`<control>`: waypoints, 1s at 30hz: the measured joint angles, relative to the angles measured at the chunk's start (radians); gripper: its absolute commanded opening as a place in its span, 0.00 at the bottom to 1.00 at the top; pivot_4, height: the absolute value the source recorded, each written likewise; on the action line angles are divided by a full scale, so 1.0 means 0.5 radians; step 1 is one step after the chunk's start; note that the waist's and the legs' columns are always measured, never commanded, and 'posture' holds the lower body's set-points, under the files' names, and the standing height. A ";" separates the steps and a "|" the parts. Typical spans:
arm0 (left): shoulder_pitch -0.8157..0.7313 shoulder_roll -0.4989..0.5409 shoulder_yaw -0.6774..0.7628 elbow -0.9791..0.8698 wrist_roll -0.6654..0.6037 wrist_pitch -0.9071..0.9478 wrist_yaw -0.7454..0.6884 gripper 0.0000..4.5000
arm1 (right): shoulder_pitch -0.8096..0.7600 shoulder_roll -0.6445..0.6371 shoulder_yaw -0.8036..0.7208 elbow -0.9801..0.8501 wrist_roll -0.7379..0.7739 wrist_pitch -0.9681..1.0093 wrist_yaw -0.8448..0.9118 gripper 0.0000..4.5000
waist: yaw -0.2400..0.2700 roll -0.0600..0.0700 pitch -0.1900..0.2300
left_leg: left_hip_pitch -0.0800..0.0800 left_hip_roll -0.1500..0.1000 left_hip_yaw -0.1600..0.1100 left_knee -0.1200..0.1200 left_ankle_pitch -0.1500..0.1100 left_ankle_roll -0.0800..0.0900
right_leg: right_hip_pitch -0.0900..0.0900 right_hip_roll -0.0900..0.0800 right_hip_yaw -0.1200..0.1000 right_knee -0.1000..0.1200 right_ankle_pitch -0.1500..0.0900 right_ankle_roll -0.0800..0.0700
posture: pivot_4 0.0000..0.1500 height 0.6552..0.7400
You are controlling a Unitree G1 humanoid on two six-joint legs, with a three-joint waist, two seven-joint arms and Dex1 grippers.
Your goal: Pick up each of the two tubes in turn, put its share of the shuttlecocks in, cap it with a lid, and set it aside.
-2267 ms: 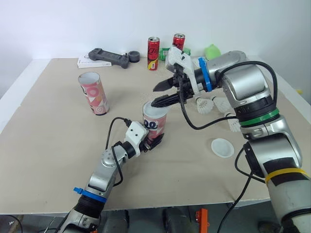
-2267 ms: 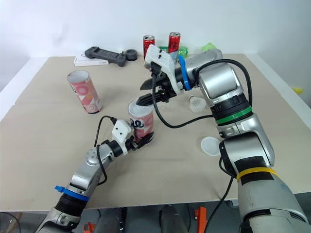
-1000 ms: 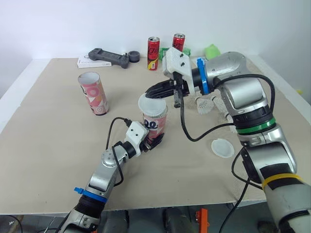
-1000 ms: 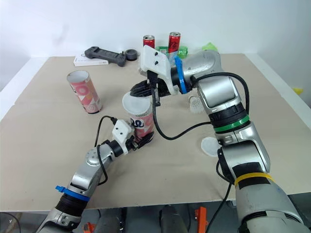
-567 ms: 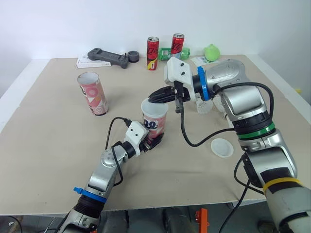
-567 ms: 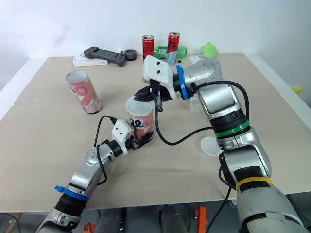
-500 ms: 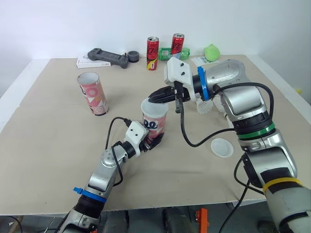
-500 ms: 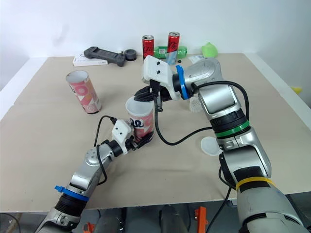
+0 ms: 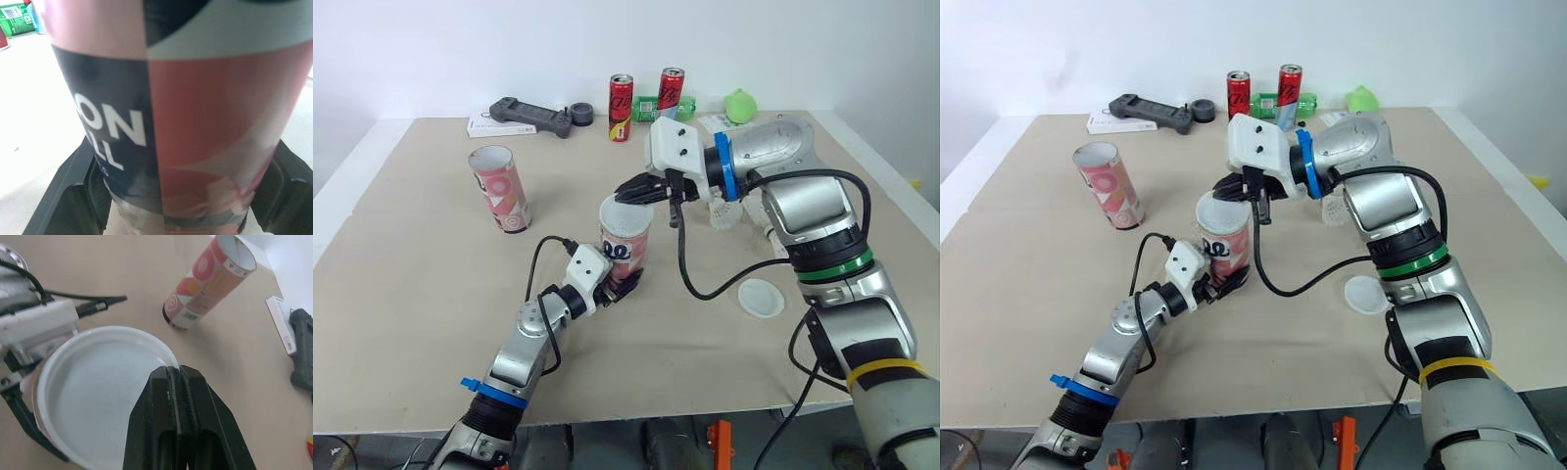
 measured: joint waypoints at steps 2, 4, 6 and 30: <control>0.000 0.003 0.000 -0.002 0.000 0.001 0.000 0.72 | 0.000 -0.004 0.000 -0.020 -0.004 -0.001 0.001 0.02 | 0.000 0.000 0.000 | 0.000 0.000 0.000 0.000 0.000 0.000 | 0.000 0.000 0.000 0.000 0.000 0.000 | 1.00 1.00; 0.000 0.003 0.000 -0.002 0.000 0.002 0.000 0.72 | 0.000 -0.004 0.002 -0.039 -0.010 -0.006 0.004 0.02 | 0.000 0.000 0.000 | 0.000 0.000 0.000 0.000 0.000 0.000 | 0.000 0.000 0.000 0.000 0.000 0.000 | 1.00 1.00; 0.000 0.003 0.000 -0.002 0.000 0.002 0.000 0.72 | 0.001 -0.005 0.007 -0.048 -0.015 -0.009 0.007 0.02 | 0.000 0.000 0.000 | 0.000 0.000 0.000 0.000 0.000 0.000 | 0.000 0.000 0.000 0.000 0.000 0.000 | 1.00 1.00; 0.000 0.003 0.000 -0.008 -0.001 0.012 0.004 0.72 | 0.016 0.012 0.067 -0.069 -0.076 -0.071 -0.044 0.02 | 0.000 0.000 0.000 | 0.000 0.000 0.000 0.000 0.000 0.000 | 0.000 0.000 0.000 0.000 0.000 0.000 | 1.00 1.00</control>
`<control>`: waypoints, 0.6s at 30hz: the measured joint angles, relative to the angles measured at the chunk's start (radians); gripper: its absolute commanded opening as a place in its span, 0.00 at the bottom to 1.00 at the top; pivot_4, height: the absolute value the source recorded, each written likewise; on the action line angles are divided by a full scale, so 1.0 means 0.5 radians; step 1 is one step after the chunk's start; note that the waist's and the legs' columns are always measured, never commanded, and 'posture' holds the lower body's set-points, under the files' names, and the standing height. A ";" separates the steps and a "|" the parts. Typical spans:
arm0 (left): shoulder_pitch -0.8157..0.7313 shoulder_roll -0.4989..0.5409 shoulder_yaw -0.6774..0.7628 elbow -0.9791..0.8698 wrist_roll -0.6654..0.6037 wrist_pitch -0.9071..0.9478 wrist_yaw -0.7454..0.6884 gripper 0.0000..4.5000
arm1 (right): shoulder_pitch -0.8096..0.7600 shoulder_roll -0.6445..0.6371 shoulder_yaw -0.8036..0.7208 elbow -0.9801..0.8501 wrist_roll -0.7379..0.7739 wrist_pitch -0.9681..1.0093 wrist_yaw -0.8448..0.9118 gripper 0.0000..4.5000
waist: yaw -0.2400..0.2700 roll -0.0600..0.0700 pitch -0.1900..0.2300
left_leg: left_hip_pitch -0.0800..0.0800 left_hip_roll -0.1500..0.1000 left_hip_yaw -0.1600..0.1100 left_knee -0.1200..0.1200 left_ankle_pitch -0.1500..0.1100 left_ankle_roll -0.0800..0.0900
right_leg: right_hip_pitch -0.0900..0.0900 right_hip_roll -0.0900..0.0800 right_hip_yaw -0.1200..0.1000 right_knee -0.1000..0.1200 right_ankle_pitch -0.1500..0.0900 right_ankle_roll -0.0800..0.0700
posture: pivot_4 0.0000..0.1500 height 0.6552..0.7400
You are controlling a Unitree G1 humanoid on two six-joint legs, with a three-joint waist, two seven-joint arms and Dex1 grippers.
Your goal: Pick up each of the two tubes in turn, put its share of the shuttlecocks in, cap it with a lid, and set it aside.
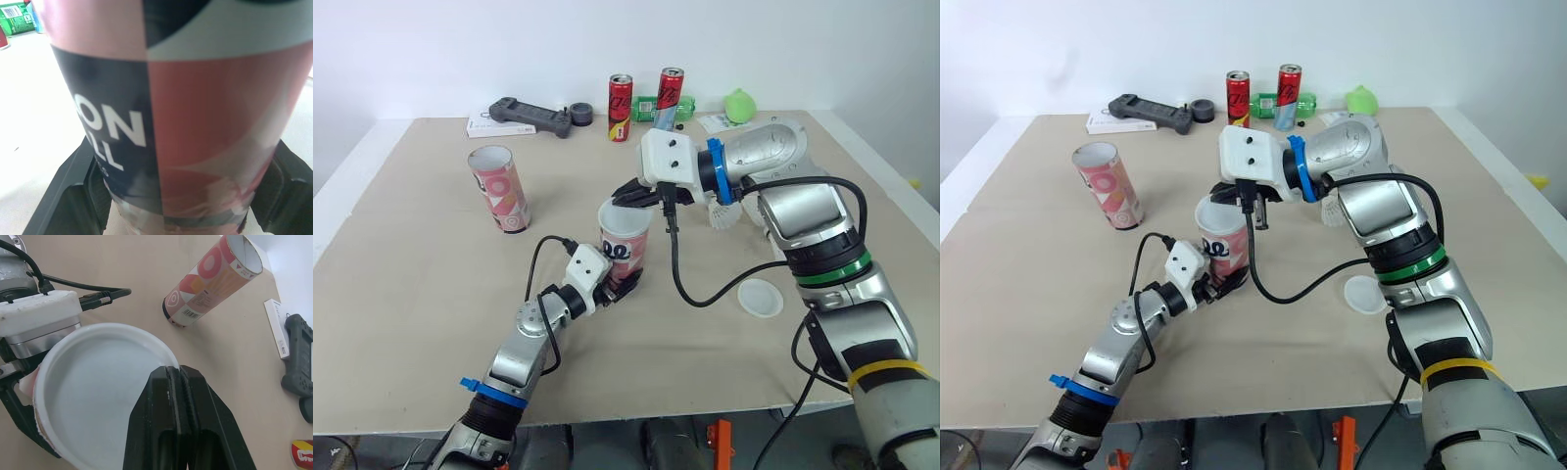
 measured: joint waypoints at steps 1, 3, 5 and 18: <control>0.000 0.000 0.000 0.000 0.000 0.000 0.000 0.72 | 0.000 0.000 0.000 0.000 0.000 0.000 0.000 0.02 | 0.000 0.000 0.000 | 0.000 0.000 0.000 0.000 0.000 0.000 | 0.000 0.000 0.000 0.000 0.000 0.000 | 1.00 1.00; 0.000 0.000 0.000 -0.001 0.000 0.001 0.001 0.72 | 0.000 0.000 0.000 0.000 0.000 0.000 0.001 0.02 | 0.000 0.000 0.000 | 0.000 0.000 0.000 0.000 0.000 0.000 | 0.000 0.000 0.000 0.000 0.000 0.000 | 1.00 1.00; 0.000 0.000 -0.001 -0.001 0.000 0.001 0.001 0.72 | 0.000 -0.001 0.000 -0.002 0.000 0.000 0.001 0.02 | 0.000 0.000 0.000 | 0.000 0.000 0.000 0.000 0.000 0.000 | 0.000 0.000 0.000 0.000 0.000 0.000 | 1.00 1.00; 0.006 0.003 -0.005 -0.014 0.001 0.005 0.003 0.72 | 0.044 -0.029 0.002 -0.120 -0.004 0.036 -0.007 0.02 | 0.000 0.000 0.000 | 0.000 0.000 0.000 0.000 0.000 0.000 | 0.000 0.000 0.000 0.000 0.000 0.000 | 1.00 1.00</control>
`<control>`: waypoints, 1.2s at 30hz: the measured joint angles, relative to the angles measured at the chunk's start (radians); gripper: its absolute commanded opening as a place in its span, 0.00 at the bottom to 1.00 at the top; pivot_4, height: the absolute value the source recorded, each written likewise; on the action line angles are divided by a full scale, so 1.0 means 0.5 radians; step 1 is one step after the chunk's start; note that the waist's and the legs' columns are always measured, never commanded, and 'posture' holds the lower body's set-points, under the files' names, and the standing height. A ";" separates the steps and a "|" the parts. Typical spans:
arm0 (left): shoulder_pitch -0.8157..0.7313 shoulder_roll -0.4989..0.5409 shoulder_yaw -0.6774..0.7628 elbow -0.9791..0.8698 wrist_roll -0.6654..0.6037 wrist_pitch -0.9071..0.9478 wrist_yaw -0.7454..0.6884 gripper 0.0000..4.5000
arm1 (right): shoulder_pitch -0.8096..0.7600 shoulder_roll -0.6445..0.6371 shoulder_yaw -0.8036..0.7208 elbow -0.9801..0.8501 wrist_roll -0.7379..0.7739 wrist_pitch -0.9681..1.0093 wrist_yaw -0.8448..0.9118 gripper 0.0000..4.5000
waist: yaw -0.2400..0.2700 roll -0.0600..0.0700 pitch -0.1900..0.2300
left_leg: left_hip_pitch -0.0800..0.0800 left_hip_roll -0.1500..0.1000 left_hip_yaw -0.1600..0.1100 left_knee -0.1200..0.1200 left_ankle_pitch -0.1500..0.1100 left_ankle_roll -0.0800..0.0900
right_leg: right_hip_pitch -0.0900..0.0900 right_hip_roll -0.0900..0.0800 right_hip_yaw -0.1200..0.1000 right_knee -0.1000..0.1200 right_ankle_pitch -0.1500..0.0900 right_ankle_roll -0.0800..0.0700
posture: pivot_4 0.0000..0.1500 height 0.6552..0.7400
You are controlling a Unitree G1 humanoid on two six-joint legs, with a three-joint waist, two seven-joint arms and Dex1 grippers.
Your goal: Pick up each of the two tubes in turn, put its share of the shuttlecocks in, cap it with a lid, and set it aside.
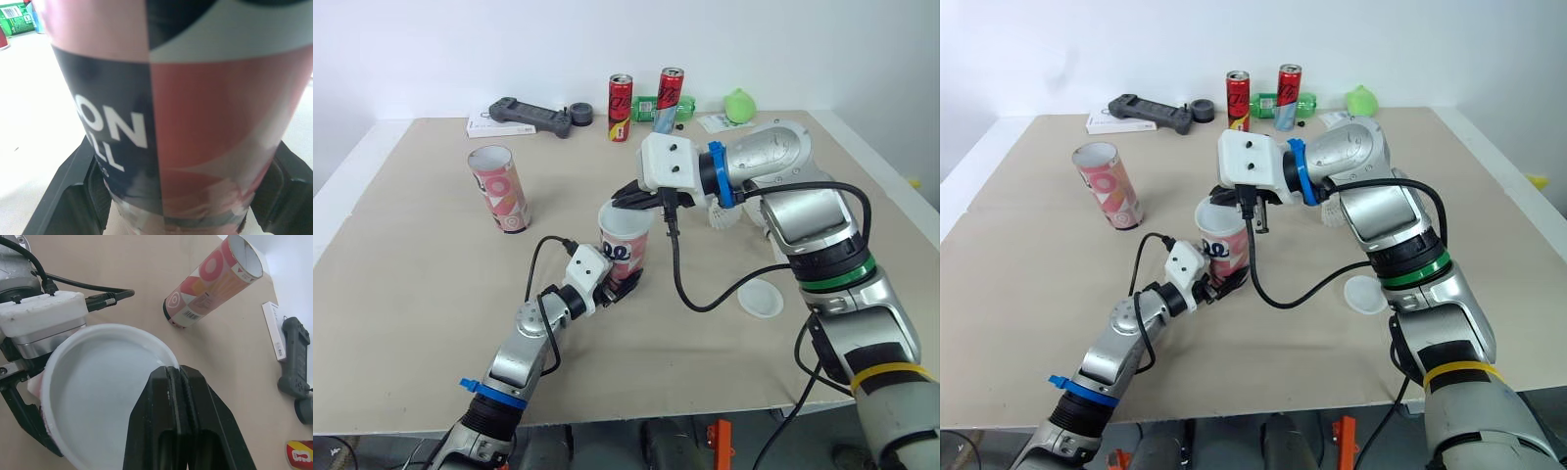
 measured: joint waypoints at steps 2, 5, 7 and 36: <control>0.000 0.000 -0.001 0.000 0.000 0.000 0.000 0.72 | 0.001 0.000 0.001 0.000 -0.007 -0.001 0.000 0.02 | 0.000 0.000 0.000 | 0.000 0.000 0.000 0.000 0.000 0.000 | 0.000 0.000 0.000 0.000 0.000 0.000 | 1.00 1.00; 0.000 0.000 -0.001 0.000 0.000 0.000 0.002 0.72 | 0.001 0.001 0.011 0.003 -0.023 -0.016 -0.002 0.02 | 0.000 0.000 0.000 | 0.000 0.000 0.000 0.000 0.000 0.000 | 0.000 0.000 0.000 0.000 0.000 0.000 | 1.00 1.00; 0.001 0.000 -0.001 0.000 0.000 0.001 0.004 0.72 | 0.001 0.004 0.015 0.005 -0.036 -0.029 -0.003 0.02 | 0.000 0.000 0.000 | 0.000 0.000 0.000 0.000 0.000 0.000 | 0.000 0.000 0.000 0.000 0.000 0.000 | 1.00 1.00; 0.005 0.000 0.007 -0.007 -0.004 0.028 0.022 0.72 | 0.001 0.083 0.019 0.124 -0.146 -0.197 -0.008 0.02 | -0.002 0.000 -0.001 | 0.005 0.001 0.000 0.000 0.000 0.000 | 0.003 0.001 0.000 0.000 0.001 -0.001 | 1.00 1.00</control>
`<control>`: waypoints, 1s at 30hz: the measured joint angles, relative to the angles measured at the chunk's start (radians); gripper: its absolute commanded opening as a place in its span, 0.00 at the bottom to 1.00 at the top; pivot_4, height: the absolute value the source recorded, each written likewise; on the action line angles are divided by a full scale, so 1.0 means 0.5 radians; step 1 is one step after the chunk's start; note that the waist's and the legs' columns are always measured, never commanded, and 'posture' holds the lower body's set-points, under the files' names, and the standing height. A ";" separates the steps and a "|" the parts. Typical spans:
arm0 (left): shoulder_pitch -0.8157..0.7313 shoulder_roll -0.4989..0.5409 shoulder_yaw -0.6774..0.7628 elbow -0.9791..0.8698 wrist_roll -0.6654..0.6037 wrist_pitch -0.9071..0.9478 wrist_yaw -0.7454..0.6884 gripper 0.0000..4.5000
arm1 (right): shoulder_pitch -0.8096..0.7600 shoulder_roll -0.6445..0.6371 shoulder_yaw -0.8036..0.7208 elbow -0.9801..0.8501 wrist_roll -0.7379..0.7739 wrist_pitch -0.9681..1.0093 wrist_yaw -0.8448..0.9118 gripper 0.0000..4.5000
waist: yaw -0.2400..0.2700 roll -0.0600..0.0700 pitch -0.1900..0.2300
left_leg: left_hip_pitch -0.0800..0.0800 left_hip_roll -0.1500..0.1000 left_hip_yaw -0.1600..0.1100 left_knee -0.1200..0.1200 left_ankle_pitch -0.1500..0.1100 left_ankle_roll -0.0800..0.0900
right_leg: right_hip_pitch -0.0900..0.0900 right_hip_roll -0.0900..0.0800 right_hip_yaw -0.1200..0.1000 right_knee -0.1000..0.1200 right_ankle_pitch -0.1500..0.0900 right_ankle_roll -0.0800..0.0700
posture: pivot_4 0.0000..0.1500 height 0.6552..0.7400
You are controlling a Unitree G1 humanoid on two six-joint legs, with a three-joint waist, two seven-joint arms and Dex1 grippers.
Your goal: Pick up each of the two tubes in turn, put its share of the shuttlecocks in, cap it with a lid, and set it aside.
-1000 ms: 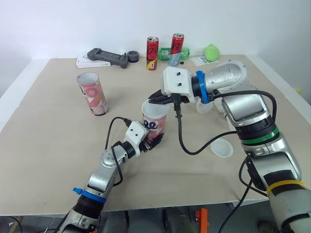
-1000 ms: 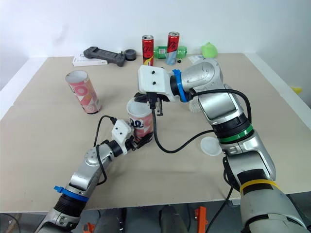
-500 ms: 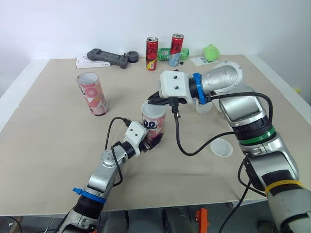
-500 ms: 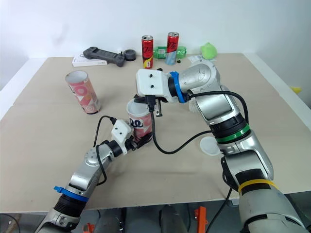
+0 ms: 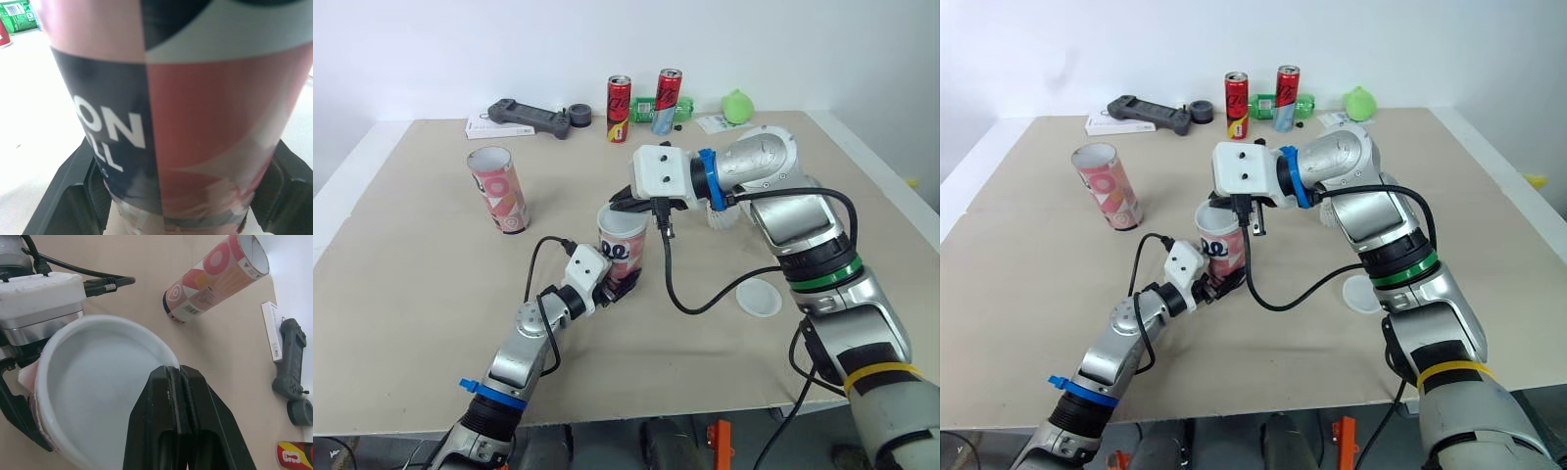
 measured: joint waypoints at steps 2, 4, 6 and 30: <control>0.000 0.000 0.003 0.000 -0.001 0.001 0.001 0.72 | 0.000 0.018 -0.006 0.014 0.001 0.004 -0.018 0.02 | 0.000 0.000 0.000 | 0.000 0.000 0.000 0.000 0.000 0.000 | 0.000 0.000 0.000 0.000 0.001 0.000 | 1.00 1.00; 0.000 -0.001 0.004 0.000 -0.001 0.003 0.003 0.72 | 0.013 0.044 -0.025 0.033 0.019 0.015 -0.046 0.02 | -0.001 0.000 0.000 | 0.001 0.001 0.000 0.000 0.000 0.000 | 0.000 0.000 0.000 0.000 0.002 -0.001 | 1.00 1.00; 0.000 -0.001 0.006 0.000 -0.001 0.005 0.005 0.72 | 0.030 0.047 -0.038 0.033 0.035 0.017 -0.068 0.02 | -0.001 0.000 0.000 | 0.002 0.001 0.000 0.000 0.000 0.000 | 0.000 0.001 0.000 0.000 0.003 -0.002 | 1.00 1.00; -0.007 0.002 -0.002 0.001 0.021 0.006 -0.005 0.72 | 0.222 0.039 -0.151 -0.105 0.114 0.071 -0.170 0.02 | 0.001 -0.002 -0.001 | 0.002 0.000 0.000 -0.002 0.000 0.000 | 0.001 0.000 0.000 0.000 0.000 -0.002 | 1.00 1.00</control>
